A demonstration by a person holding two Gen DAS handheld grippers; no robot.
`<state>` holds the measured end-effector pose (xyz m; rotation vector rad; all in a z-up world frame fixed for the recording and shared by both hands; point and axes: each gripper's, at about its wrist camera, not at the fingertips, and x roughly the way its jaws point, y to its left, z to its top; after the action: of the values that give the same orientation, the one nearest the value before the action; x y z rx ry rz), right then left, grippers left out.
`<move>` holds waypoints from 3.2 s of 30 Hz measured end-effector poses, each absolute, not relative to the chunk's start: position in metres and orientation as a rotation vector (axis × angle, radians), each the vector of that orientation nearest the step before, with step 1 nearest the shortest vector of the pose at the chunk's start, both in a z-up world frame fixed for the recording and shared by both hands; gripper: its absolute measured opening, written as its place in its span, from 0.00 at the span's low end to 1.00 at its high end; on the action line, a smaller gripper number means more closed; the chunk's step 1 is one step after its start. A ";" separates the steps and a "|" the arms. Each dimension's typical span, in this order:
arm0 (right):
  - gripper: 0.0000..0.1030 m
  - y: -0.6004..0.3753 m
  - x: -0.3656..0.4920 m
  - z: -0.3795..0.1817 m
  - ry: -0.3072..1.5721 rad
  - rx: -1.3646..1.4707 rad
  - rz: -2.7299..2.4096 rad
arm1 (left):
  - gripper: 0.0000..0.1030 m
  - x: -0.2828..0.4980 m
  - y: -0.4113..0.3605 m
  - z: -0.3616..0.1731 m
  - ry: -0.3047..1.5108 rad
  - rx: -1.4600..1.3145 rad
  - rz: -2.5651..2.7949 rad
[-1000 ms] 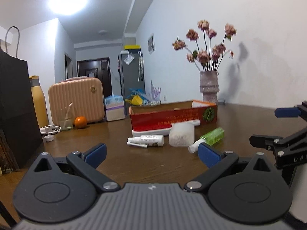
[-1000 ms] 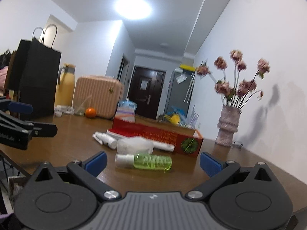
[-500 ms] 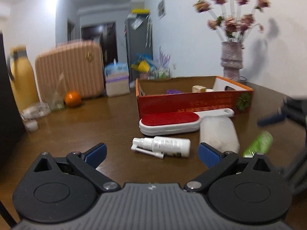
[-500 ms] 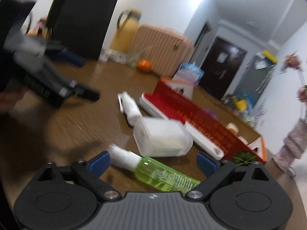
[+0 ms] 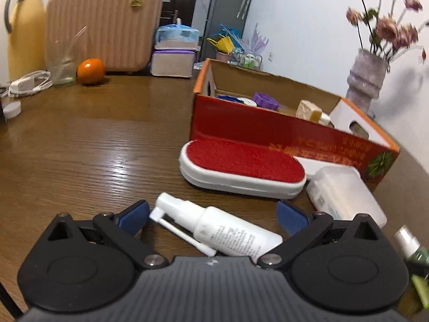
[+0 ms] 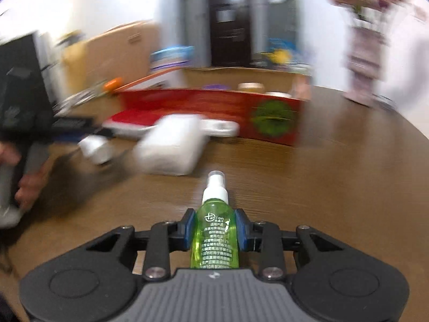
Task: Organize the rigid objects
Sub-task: 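Grasp the green spray bottle with the right gripper while the left grasps the white spray bottle, then carry both spray bottles into the box and open both grippers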
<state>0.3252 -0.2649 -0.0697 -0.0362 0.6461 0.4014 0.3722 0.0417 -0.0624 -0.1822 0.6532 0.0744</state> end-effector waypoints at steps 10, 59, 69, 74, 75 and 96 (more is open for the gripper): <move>0.30 -0.268 0.326 -0.074 0.612 0.029 0.329 | 0.77 0.345 0.059 -0.064 0.664 -0.100 0.163; 0.29 -0.227 0.199 -0.024 0.390 0.084 0.338 | 0.28 0.156 0.001 0.002 0.203 0.093 0.028; 0.29 -0.231 0.314 0.003 0.377 0.064 0.345 | 0.28 0.281 0.013 0.029 0.210 0.103 -0.031; 0.29 -0.231 0.413 0.029 0.419 0.072 0.365 | 0.28 0.387 0.018 0.034 0.319 0.087 -0.078; 0.29 -0.231 0.435 0.031 0.450 0.085 0.373 | 0.27 0.405 0.019 0.031 0.346 0.077 -0.078; 0.60 -0.203 0.580 0.003 0.585 -0.147 0.173 | 0.60 0.474 0.047 0.008 0.479 0.024 -0.046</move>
<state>0.5797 -0.2032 0.0029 -0.1472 0.5850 0.1734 0.4736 0.0471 0.0076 0.0241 0.4790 -0.0462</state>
